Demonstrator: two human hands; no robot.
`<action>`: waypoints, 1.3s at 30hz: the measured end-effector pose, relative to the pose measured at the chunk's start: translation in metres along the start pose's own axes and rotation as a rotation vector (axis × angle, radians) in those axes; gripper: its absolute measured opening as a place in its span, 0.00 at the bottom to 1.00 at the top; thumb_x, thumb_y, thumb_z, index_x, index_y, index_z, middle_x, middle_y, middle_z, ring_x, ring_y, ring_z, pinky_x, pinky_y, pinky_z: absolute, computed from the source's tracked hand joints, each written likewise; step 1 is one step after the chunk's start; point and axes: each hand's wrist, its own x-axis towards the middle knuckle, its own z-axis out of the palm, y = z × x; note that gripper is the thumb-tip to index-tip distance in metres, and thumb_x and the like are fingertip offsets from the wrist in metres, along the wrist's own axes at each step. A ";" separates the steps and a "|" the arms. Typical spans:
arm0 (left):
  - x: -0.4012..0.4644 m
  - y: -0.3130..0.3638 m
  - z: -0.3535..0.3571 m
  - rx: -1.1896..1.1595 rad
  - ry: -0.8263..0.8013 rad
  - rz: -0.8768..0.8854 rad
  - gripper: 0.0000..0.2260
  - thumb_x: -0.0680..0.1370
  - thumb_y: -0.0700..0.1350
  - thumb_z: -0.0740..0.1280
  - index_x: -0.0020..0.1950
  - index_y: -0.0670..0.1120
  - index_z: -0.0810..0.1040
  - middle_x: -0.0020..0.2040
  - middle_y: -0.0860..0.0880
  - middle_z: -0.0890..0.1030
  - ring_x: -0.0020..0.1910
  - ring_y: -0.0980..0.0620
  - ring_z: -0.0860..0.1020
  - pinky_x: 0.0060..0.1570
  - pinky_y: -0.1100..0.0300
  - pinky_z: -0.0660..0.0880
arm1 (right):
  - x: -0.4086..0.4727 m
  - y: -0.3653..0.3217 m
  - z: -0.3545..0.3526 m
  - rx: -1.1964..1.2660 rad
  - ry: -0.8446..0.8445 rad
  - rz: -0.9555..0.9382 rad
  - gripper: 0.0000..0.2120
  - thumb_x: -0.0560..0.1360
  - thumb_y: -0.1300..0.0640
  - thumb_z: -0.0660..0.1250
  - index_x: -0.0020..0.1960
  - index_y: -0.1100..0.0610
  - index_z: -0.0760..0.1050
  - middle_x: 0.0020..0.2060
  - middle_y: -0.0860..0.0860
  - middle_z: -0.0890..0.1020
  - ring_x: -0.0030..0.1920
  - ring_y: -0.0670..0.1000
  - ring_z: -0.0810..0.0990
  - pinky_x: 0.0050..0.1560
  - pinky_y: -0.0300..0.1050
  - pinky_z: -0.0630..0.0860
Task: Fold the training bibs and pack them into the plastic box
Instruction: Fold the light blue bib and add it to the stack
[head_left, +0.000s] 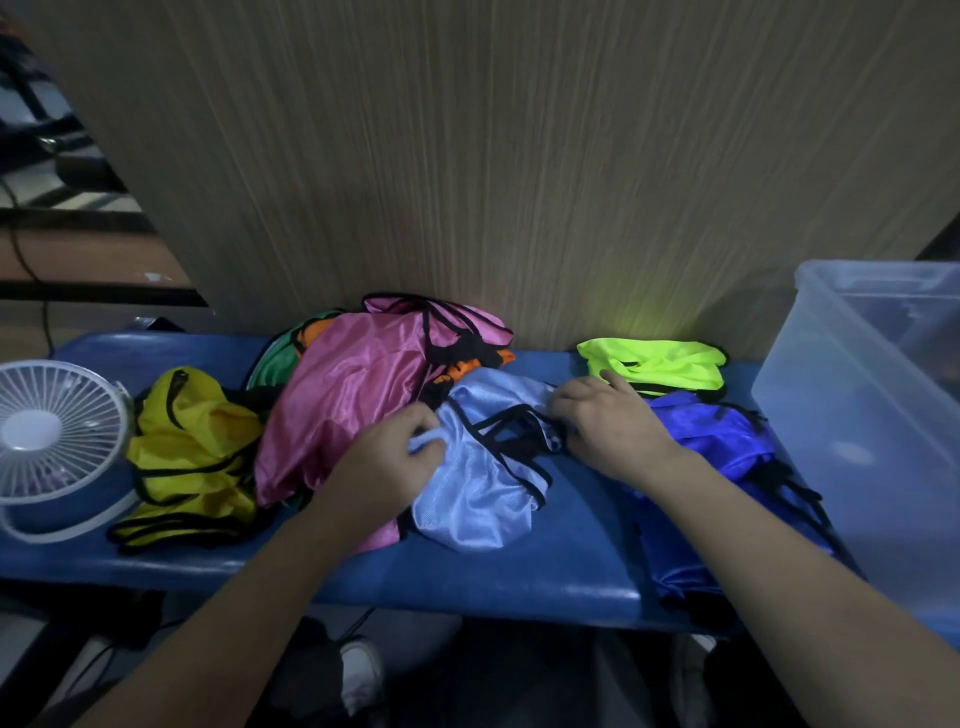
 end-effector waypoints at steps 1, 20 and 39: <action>-0.001 -0.003 0.004 0.027 -0.041 0.015 0.06 0.80 0.38 0.66 0.43 0.43 0.73 0.32 0.51 0.69 0.29 0.58 0.66 0.33 0.67 0.64 | 0.002 -0.001 0.000 0.084 0.011 -0.021 0.14 0.69 0.55 0.67 0.54 0.49 0.81 0.56 0.51 0.82 0.60 0.58 0.79 0.67 0.60 0.66; 0.038 -0.037 0.004 0.166 -0.087 -0.080 0.08 0.80 0.40 0.66 0.48 0.54 0.75 0.49 0.53 0.73 0.51 0.56 0.73 0.51 0.65 0.64 | 0.032 -0.083 0.003 0.795 -0.178 -0.007 0.11 0.76 0.57 0.65 0.40 0.43 0.68 0.43 0.48 0.72 0.50 0.51 0.71 0.54 0.46 0.68; -0.003 0.038 0.015 -0.682 -0.362 -0.095 0.03 0.82 0.42 0.65 0.53 0.42 0.76 0.48 0.47 0.80 0.48 0.52 0.78 0.51 0.54 0.73 | -0.032 -0.067 -0.093 1.569 -0.016 0.230 0.09 0.81 0.61 0.62 0.49 0.68 0.74 0.41 0.55 0.79 0.44 0.52 0.78 0.49 0.49 0.74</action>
